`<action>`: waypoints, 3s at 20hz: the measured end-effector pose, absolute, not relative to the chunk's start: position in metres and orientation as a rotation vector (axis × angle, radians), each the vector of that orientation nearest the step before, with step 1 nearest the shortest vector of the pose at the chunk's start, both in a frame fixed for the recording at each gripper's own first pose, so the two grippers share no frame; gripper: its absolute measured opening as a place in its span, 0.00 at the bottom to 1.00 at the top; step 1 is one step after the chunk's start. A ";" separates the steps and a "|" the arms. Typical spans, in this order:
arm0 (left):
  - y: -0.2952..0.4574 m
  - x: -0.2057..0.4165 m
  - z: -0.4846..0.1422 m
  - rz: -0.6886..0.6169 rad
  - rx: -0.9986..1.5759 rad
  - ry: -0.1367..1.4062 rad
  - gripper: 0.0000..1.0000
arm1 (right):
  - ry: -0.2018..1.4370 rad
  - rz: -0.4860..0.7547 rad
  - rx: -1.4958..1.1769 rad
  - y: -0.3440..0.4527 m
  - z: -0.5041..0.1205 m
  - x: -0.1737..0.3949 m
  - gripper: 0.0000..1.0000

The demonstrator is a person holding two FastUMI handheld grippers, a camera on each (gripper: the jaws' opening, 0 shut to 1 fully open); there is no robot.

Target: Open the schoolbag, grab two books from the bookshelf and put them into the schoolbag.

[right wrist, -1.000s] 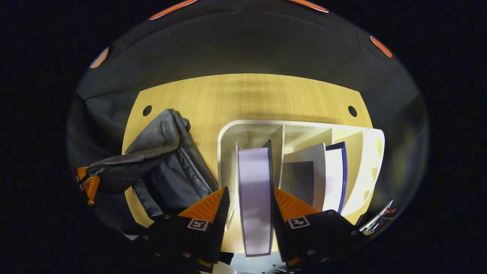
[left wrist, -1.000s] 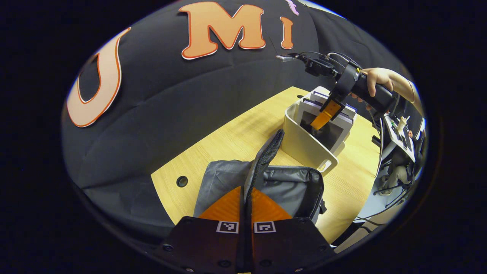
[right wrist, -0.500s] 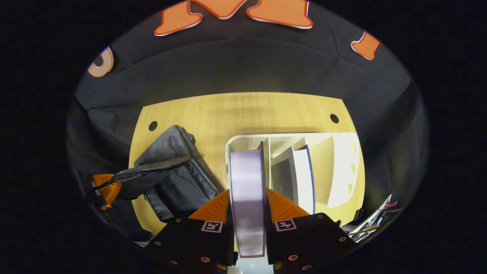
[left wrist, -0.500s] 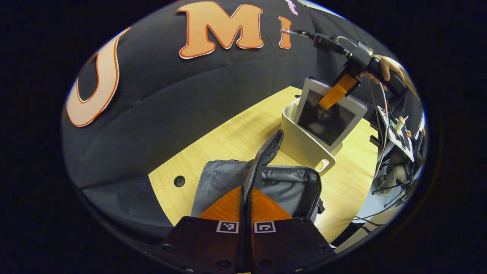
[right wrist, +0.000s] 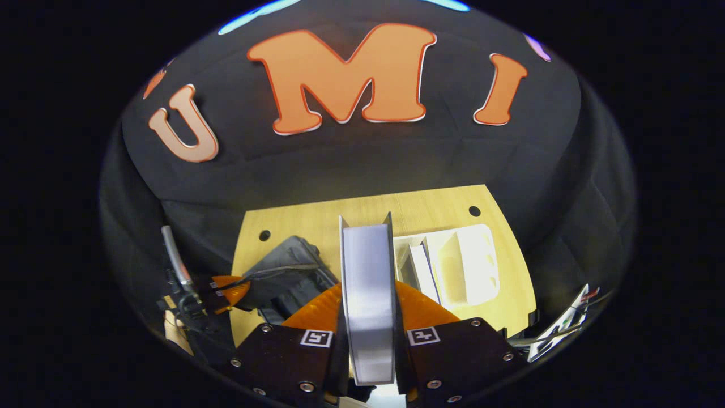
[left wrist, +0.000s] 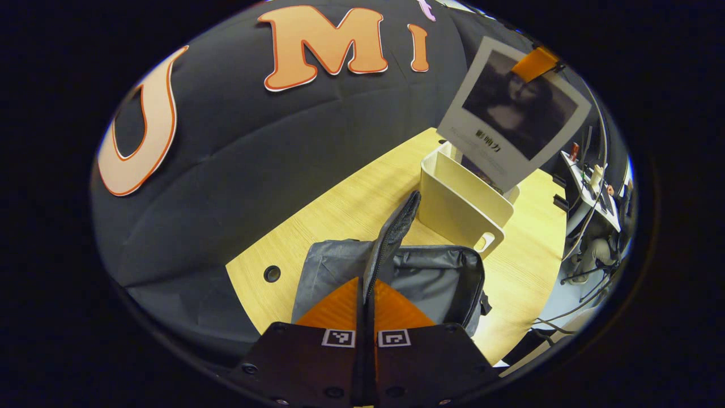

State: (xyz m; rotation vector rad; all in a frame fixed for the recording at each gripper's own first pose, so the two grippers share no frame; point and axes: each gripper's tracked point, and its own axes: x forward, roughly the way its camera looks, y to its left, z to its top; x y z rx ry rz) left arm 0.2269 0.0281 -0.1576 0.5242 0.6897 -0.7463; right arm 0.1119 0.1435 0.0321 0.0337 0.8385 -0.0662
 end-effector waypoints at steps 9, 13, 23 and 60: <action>0.025 0.228 -0.148 -0.752 0.552 0.655 0.01 | 0.660 0.037 0.537 0.167 -0.013 0.037 0.33; 0.022 0.232 -0.141 -0.743 0.566 0.637 0.01 | 0.683 0.041 0.817 0.177 -0.091 0.024 0.33; 0.016 0.232 -0.117 -0.724 0.575 0.544 0.01 | 0.758 0.021 1.071 0.242 -0.223 0.079 0.33; 0.018 0.198 -0.144 -0.774 0.515 0.559 0.01 | 0.814 -0.171 0.926 0.239 -0.251 0.092 0.98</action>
